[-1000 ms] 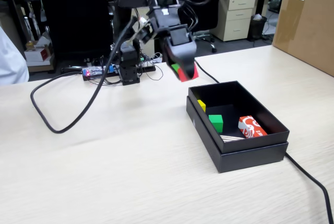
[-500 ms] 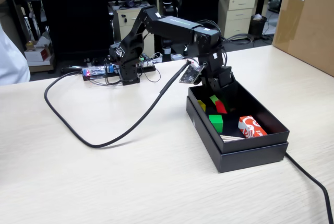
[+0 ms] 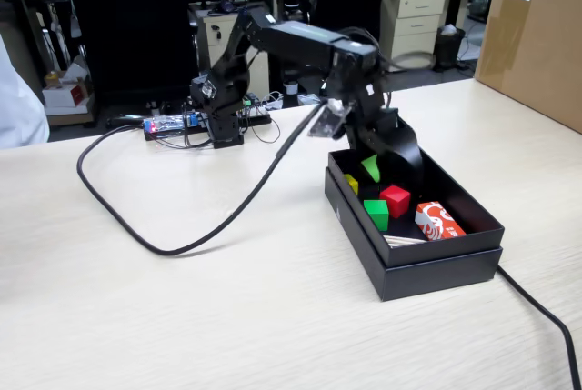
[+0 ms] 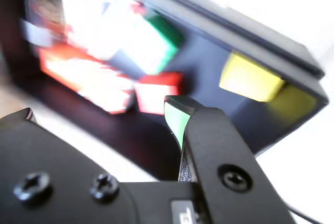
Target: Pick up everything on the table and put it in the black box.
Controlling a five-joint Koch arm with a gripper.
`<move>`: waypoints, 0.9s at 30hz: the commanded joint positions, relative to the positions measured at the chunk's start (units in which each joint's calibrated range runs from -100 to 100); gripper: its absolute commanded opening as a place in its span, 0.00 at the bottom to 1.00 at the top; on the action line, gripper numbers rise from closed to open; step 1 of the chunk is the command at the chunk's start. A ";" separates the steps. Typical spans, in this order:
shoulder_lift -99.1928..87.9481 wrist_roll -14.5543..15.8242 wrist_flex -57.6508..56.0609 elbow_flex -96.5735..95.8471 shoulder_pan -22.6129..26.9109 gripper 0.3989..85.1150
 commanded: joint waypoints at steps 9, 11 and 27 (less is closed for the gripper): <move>-56.78 -9.77 35.30 -52.78 -14.55 0.56; -61.94 -10.06 36.34 -58.94 -15.14 0.56; -90.74 -9.04 48.17 -100.01 -15.82 0.56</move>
